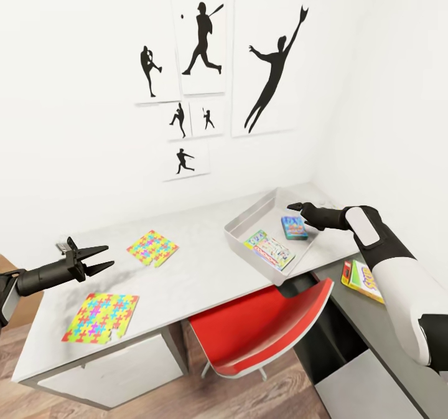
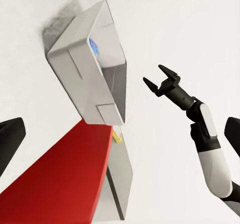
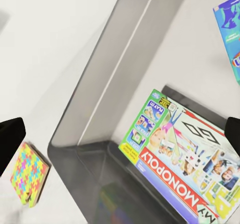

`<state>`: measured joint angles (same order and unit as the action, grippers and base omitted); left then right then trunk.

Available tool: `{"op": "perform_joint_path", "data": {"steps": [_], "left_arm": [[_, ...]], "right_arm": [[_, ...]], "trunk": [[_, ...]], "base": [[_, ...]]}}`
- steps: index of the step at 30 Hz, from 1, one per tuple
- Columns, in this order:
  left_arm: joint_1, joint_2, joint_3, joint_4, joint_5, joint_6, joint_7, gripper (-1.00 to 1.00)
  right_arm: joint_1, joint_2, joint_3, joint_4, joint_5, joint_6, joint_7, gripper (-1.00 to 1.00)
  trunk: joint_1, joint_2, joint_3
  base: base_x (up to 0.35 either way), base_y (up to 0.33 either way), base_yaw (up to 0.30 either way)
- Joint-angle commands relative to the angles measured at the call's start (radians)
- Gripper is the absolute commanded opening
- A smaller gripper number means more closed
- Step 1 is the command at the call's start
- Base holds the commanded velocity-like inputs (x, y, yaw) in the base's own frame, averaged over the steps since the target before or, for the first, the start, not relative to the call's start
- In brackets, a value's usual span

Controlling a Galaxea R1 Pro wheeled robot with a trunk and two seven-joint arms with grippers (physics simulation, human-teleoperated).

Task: Put all the toys in the child's room - the three board games (two on the bed and one on the table), the two jigsaw puzzles on the table, and the tennis ball on the table - inside the toy box on the table in the child's room.

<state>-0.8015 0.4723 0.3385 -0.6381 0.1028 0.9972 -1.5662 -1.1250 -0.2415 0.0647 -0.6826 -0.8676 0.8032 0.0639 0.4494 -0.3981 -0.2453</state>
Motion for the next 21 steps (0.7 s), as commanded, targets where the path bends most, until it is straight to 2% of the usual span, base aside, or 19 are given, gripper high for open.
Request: {"op": "perform_joint_path", "data": {"steps": [1,21], "left_arm": [[-0.001,0.000,0.000,0.000,-0.002,0.011,-0.005,1.00],[-0.001,0.000,0.000,0.000,-0.002,0.011,-0.005,1.00]], "right_arm": [[-0.001,-0.001,0.003,0.000,0.007,0.001,0.006,1.00],[-0.001,-0.002,0.003,0.000,0.007,0.002,0.006,1.00]], "trunk": [[0.001,-0.002,0.000],[0.001,-0.002,0.033]], "base": [[0.000,0.000,0.000],[0.000,0.000,0.000]]}}
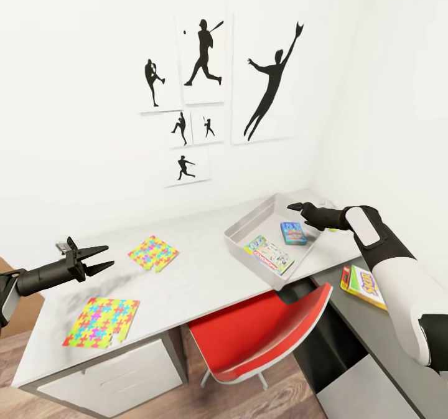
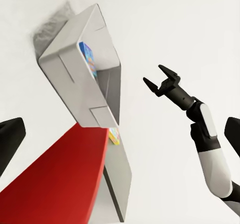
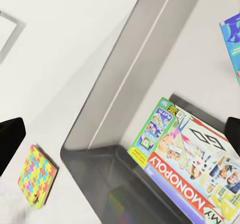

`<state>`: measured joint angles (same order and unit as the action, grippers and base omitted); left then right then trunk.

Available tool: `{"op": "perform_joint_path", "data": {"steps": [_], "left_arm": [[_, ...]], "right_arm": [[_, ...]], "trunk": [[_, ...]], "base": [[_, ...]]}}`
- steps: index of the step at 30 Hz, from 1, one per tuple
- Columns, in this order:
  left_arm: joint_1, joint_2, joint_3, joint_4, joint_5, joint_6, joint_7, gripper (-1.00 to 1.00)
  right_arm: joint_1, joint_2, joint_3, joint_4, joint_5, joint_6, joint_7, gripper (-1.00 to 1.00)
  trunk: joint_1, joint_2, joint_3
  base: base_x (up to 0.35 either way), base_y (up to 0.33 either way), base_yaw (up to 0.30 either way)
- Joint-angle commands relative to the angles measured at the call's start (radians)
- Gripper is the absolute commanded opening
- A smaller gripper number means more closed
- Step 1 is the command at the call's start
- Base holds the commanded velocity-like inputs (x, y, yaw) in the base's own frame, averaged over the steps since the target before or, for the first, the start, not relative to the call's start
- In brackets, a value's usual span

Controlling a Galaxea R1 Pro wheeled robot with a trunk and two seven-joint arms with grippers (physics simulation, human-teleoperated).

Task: Put all the toys in the child's room - the three board games (two on the bed and one on the table), the two jigsaw puzzles on the table, and the tennis ball on the table - inside the toy box on the table in the child's room.

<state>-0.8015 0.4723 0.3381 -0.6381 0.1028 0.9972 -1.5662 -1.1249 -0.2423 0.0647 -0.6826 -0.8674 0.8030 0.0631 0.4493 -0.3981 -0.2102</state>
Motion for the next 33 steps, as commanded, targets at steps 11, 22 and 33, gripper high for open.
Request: {"op": "perform_joint_path", "data": {"steps": [11,22,33], "left_arm": [[-0.001,0.000,0.000,0.000,-0.002,0.011,-0.005,1.00],[-0.001,0.000,0.000,0.000,-0.002,0.011,-0.005,1.00],[-0.001,0.000,0.000,0.000,-0.002,0.011,-0.005,1.00]], "right_arm": [[-0.001,0.000,0.003,0.000,0.007,0.002,0.006,1.00],[-0.001,0.000,0.003,0.000,0.007,0.002,0.006,1.00],[-0.001,0.000,0.003,0.000,0.007,0.001,0.005,1.00]], "trunk": [[0.001,-0.002,0.016],[0.001,-0.002,0.035],[0.001,-0.002,0.053]], "base": [[0.000,0.000,0.000],[0.000,0.000,0.000],[0.000,0.000,0.000]]}}
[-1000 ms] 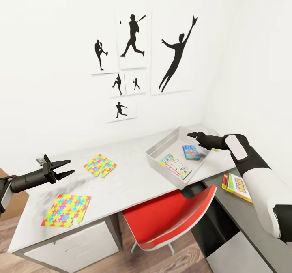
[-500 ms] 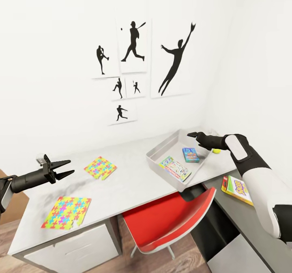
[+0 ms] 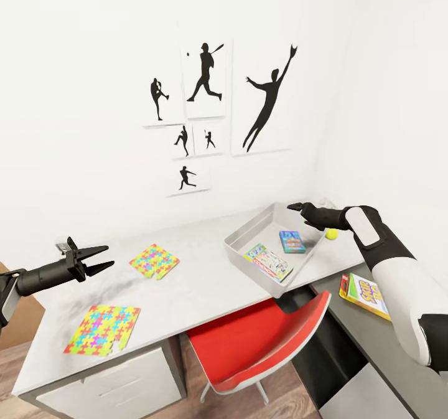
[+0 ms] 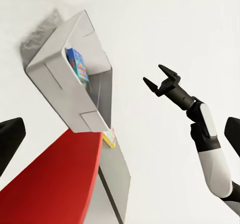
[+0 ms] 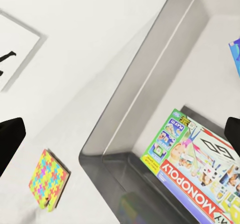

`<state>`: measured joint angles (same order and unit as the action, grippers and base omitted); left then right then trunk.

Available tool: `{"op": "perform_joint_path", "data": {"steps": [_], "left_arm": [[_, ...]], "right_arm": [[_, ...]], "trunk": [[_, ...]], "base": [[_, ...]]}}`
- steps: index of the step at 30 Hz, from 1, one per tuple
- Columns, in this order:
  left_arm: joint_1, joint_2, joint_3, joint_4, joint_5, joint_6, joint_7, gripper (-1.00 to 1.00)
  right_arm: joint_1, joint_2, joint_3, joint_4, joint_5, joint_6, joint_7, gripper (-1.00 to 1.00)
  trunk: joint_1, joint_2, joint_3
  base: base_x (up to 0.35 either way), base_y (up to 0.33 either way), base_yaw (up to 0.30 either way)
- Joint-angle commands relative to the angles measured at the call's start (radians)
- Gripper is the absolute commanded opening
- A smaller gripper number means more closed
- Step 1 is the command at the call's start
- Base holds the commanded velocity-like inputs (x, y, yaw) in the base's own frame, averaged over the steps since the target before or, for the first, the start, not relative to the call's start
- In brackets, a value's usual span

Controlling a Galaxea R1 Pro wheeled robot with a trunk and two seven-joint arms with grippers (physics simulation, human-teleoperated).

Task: Put all the toys in the child's room - the three board games (two on the bed and one on the table), the two jigsaw puzzles on the table, and the tennis ball on the table - inside the toy box on the table in the child's room.

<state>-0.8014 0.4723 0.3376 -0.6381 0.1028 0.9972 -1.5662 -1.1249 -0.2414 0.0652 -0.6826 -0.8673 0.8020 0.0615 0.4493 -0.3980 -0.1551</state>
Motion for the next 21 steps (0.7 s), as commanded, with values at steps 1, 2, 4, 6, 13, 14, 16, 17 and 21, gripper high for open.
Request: {"op": "perform_joint_path", "data": {"steps": [1,2,4,6,13,14,16,17,21], "left_arm": [[-0.001,0.000,0.000,0.000,-0.002,0.011,-0.005,1.00],[-0.001,0.000,0.000,0.000,-0.002,0.011,-0.005,1.00],[-0.001,0.000,0.000,0.000,-0.002,0.011,-0.005,1.00],[-0.001,0.000,0.000,0.000,-0.002,0.011,-0.005,1.00],[-0.001,0.000,0.000,0.000,-0.002,0.010,-0.005,1.00],[-0.001,0.000,0.000,0.000,-0.002,0.010,-0.005,1.00],[-0.001,0.000,0.000,0.000,-0.002,0.011,-0.005,1.00],[-0.001,0.000,0.000,0.000,-0.002,0.010,-0.005,1.00],[-0.001,0.000,0.001,0.000,-0.002,0.011,-0.005,1.00]], "right_arm": [[-0.001,-0.001,0.003,0.000,0.007,0.002,0.006,1.00],[-0.001,-0.001,0.003,0.000,0.007,0.002,0.006,1.00],[-0.001,-0.001,0.003,0.000,0.007,0.002,0.006,1.00],[-0.001,-0.001,0.003,0.000,0.007,0.002,0.006,1.00],[-0.001,-0.001,0.004,0.000,0.007,0.002,0.007,1.00],[-0.001,-0.001,0.004,0.000,0.007,0.002,0.007,1.00],[-0.001,-0.001,0.004,0.000,0.007,0.002,0.007,1.00],[-0.001,-0.001,0.004,0.000,0.007,0.002,0.007,1.00],[-0.001,-0.001,0.004,0.000,0.007,0.002,0.007,1.00]], "trunk": [[0.001,-0.002,0.000],[0.001,-0.002,0.001],[0.001,-0.002,0.005],[0.001,-0.002,0.008],[0.001,-0.002,0.020],[0.001,-0.002,0.021],[0.001,-0.002,0.025],[0.001,-0.002,0.026],[0.001,-0.002,0.033]], "base": [[0.000,0.000,0.000],[0.000,0.000,0.000],[0.000,0.000,0.000],[0.000,0.000,0.000],[0.000,0.000,0.000],[0.000,0.000,0.000],[0.000,0.000,0.000],[0.000,0.000,0.000],[0.000,0.000,0.000]]}}
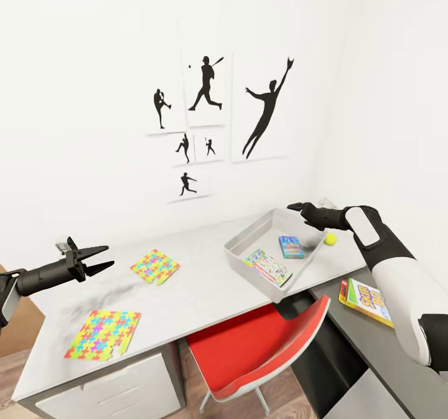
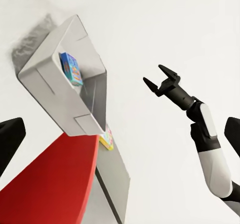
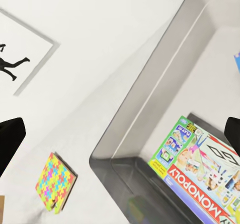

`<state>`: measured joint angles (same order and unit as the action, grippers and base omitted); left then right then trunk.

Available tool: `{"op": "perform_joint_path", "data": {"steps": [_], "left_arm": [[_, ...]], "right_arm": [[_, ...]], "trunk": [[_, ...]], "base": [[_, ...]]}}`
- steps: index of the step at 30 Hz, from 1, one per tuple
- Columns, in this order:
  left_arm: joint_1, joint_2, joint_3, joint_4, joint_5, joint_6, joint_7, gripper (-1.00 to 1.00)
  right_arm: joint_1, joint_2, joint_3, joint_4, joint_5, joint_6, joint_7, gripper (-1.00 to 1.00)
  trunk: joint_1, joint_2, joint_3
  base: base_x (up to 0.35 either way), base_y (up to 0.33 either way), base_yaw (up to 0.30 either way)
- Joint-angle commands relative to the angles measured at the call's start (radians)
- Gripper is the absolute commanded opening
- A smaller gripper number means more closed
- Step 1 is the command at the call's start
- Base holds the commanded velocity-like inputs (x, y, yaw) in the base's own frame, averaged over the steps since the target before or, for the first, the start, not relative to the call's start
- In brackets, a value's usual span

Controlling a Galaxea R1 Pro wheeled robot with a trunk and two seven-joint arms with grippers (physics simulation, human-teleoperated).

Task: Put all the toys in the child's room - the three board games (two on the bed and one on the table), the two jigsaw puzzles on the table, and the tennis ball on the table - inside the toy box on the table in the child's room.

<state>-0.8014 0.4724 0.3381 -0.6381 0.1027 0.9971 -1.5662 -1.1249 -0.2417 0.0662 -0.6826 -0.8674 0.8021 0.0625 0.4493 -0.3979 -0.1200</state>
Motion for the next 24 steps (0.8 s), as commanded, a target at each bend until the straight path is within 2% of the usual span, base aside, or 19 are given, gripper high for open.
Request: {"op": "perform_joint_path", "data": {"steps": [1,24], "left_arm": [[-0.001,0.000,0.000,0.000,-0.001,0.011,-0.005,1.00],[-0.001,0.000,-0.001,0.000,-0.001,0.010,-0.005,1.00]], "right_arm": [[-0.001,-0.001,0.003,0.000,0.007,0.002,0.007,1.00],[-0.001,-0.001,0.006,0.000,0.007,0.002,0.004,1.00]], "trunk": [[0.001,-0.002,-0.001],[0.001,-0.002,0.038]], "base": [[0.000,0.000,0.000],[0.000,0.000,0.000]]}}
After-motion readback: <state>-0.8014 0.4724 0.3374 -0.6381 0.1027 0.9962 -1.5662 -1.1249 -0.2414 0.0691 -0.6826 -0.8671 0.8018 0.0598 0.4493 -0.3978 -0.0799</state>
